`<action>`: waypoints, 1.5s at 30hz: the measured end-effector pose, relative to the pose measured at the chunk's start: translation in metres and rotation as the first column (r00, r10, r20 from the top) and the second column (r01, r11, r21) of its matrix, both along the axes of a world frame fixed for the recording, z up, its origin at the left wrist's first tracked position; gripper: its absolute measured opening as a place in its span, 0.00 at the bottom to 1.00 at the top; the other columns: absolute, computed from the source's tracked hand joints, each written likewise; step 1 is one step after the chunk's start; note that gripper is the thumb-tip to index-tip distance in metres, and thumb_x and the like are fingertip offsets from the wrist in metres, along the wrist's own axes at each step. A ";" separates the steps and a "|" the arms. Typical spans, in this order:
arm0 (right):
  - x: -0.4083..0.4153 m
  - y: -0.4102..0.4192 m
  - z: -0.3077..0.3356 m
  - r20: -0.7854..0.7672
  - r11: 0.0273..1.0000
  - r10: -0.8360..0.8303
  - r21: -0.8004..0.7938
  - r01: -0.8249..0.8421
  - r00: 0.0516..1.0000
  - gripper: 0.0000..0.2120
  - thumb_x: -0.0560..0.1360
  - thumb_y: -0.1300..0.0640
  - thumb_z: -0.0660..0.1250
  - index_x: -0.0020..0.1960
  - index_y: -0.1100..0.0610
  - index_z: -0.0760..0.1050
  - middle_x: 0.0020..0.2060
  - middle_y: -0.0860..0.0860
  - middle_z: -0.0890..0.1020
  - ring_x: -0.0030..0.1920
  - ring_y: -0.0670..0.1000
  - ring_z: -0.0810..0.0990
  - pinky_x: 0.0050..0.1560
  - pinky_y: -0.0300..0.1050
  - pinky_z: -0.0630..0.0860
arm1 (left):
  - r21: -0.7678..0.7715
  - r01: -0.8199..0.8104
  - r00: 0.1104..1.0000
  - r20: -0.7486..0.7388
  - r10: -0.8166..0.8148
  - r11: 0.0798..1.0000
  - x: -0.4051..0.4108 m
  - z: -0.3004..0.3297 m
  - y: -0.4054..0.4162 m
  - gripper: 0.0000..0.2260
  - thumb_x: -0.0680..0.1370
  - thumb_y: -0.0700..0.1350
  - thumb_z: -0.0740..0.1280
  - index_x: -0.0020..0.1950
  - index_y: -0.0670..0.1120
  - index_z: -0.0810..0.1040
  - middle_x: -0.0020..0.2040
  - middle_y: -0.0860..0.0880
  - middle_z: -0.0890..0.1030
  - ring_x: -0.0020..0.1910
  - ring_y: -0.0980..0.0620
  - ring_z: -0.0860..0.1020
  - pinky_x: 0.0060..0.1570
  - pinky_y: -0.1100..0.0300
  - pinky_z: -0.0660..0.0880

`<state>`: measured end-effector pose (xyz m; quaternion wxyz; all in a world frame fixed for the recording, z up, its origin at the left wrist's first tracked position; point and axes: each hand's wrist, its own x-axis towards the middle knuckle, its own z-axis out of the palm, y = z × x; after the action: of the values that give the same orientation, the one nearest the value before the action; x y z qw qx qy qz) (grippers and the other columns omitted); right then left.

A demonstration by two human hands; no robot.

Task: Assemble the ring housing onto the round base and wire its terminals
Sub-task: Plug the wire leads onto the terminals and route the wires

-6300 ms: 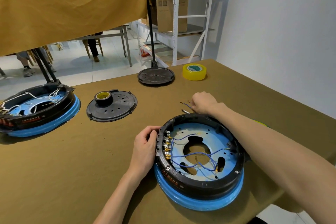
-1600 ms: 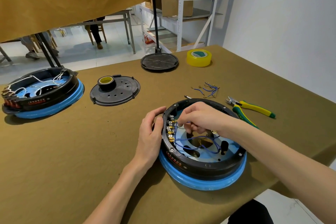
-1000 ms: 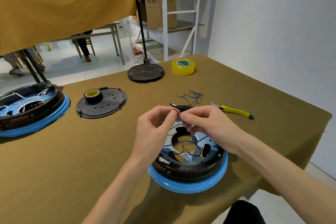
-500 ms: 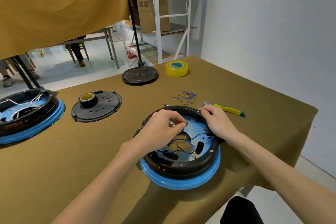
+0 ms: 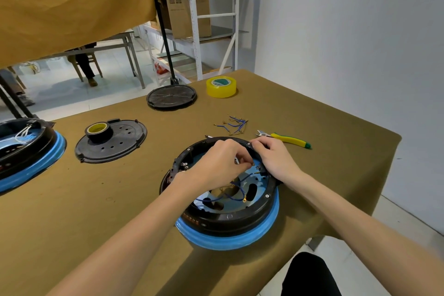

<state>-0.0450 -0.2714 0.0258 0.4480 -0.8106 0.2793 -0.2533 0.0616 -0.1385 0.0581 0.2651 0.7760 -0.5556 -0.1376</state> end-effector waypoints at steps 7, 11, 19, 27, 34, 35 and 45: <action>0.001 -0.002 -0.003 0.010 1.000 0.000 0.010 0.000 1.000 0.13 0.85 0.58 0.60 0.55 0.58 0.83 0.49 0.50 0.85 0.52 0.50 0.82 0.48 0.36 0.74 | -0.010 0.019 0.996 0.082 -0.018 1.000 -0.005 -0.002 -0.001 0.06 0.80 0.45 0.71 0.54 0.51 0.88 0.42 0.57 0.80 0.40 0.60 0.77 0.39 0.65 0.73; 0.002 -0.003 -0.004 0.013 1.000 0.000 0.026 0.000 1.000 0.12 0.85 0.57 0.61 0.55 0.58 0.83 0.49 0.52 0.85 0.52 0.52 0.82 0.54 0.47 0.76 | -0.031 0.011 0.992 0.123 -0.007 0.999 -0.008 0.000 0.002 0.06 0.80 0.46 0.71 0.54 0.51 0.88 0.45 0.55 0.82 0.42 0.55 0.79 0.44 0.58 0.78; 0.002 -0.004 -0.005 0.027 0.999 -0.003 0.043 0.001 1.000 0.12 0.84 0.58 0.61 0.55 0.59 0.83 0.50 0.53 0.85 0.53 0.53 0.82 0.58 0.53 0.78 | -0.037 0.037 0.978 0.206 -0.028 0.999 -0.012 0.000 0.002 0.07 0.81 0.47 0.71 0.54 0.53 0.88 0.44 0.57 0.80 0.42 0.55 0.78 0.42 0.56 0.77; 0.001 -0.004 -0.006 0.024 0.999 -0.009 0.042 0.008 1.000 0.12 0.84 0.57 0.61 0.57 0.59 0.83 0.51 0.52 0.85 0.54 0.52 0.81 0.59 0.51 0.77 | -0.010 0.093 0.944 0.318 -0.085 0.996 -0.005 -0.010 0.007 0.10 0.84 0.52 0.65 0.57 0.55 0.85 0.48 0.55 0.77 0.41 0.54 0.74 0.38 0.56 0.70; 0.001 -0.004 -0.007 0.018 0.999 -0.009 0.043 0.009 1.000 0.12 0.85 0.56 0.61 0.57 0.58 0.83 0.51 0.51 0.84 0.54 0.51 0.81 0.57 0.48 0.76 | -0.005 0.116 0.933 0.343 -0.108 0.993 -0.003 -0.014 0.008 0.11 0.85 0.53 0.61 0.60 0.55 0.83 0.49 0.56 0.76 0.42 0.55 0.74 0.37 0.57 0.70; 0.001 -0.004 -0.007 0.018 0.999 -0.010 0.044 0.010 1.000 0.12 0.85 0.57 0.61 0.57 0.58 0.83 0.51 0.51 0.84 0.54 0.51 0.81 0.56 0.47 0.76 | 0.001 0.117 0.936 0.335 -0.110 0.993 -0.002 -0.014 0.008 0.11 0.86 0.53 0.61 0.60 0.56 0.83 0.49 0.56 0.77 0.42 0.55 0.75 0.37 0.57 0.71; 0.000 -0.004 -0.007 0.016 0.998 -0.006 0.063 0.005 1.000 0.12 0.85 0.56 0.61 0.57 0.58 0.83 0.49 0.55 0.84 0.47 0.57 0.84 0.36 0.33 0.76 | -0.003 0.089 0.949 0.305 -0.084 0.996 0.003 -0.016 0.010 0.11 0.85 0.53 0.62 0.60 0.57 0.83 0.48 0.59 0.79 0.44 0.58 0.76 0.38 0.60 0.73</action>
<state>-0.0446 -0.2752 0.0191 0.4747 -0.7933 0.2859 -0.2523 0.0642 -0.1289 0.0420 0.1765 0.7606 -0.6243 -0.0233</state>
